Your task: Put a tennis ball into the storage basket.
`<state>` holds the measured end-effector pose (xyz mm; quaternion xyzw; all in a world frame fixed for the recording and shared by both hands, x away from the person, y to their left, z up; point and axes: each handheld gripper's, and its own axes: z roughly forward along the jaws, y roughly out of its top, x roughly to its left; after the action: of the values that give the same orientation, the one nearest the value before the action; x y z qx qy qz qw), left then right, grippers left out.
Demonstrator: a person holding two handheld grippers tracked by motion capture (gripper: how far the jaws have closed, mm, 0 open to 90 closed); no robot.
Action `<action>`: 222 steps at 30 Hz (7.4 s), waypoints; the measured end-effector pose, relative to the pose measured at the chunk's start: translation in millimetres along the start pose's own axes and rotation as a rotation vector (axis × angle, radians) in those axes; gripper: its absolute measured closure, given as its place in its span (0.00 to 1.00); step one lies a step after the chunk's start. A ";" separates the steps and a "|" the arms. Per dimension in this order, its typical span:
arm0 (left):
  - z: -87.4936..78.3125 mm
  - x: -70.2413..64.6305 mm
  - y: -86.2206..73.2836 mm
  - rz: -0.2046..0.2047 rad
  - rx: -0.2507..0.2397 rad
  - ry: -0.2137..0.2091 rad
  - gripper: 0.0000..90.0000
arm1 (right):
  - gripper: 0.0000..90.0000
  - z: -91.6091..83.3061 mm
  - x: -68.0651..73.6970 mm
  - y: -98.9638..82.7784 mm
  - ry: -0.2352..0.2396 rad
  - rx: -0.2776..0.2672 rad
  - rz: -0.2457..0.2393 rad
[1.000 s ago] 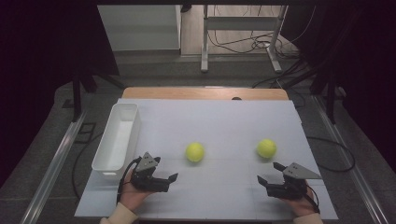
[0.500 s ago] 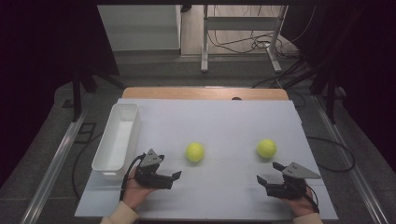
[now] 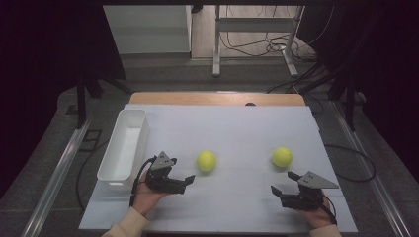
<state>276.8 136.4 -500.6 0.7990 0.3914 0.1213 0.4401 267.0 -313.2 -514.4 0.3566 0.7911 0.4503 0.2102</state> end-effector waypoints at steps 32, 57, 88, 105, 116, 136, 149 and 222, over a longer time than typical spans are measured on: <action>18.9 -6.9 35.2 0.023 0.028 -0.021 0.08 | 0.18 4.1 2.5 0.9 0.015 0.010 -0.014; 59.0 -5.0 49.6 0.040 0.103 -0.034 0.08 | 0.18 3.6 2.0 0.8 0.017 0.010 -0.018; 86.2 3.4 52.2 0.037 0.204 -0.027 0.10 | 0.18 3.3 1.7 0.3 0.014 0.010 -0.032; 86.3 5.8 48.0 0.030 0.214 -0.047 0.28 | 0.18 3.5 1.6 0.2 0.010 0.011 -0.033; 78.9 6.7 49.5 0.037 0.197 -0.044 0.29 | 0.18 3.0 1.2 0.2 0.005 0.011 -0.032; 51.4 4.3 56.1 0.026 0.108 -0.057 0.28 | 0.18 2.2 1.4 0.3 -0.004 0.013 -0.034; 34.8 5.1 59.9 0.024 0.060 -0.048 0.28 | 0.18 1.0 1.0 0.2 -0.009 0.008 -0.035; -44.4 53.4 76.0 -0.101 -0.137 0.174 0.28 | 0.19 0.0 2.0 1.4 0.022 -0.022 -0.014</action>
<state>327.9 179.2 -422.1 0.7327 0.4586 0.1944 0.4637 266.3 -311.3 -513.2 0.3438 0.7907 0.4616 0.2085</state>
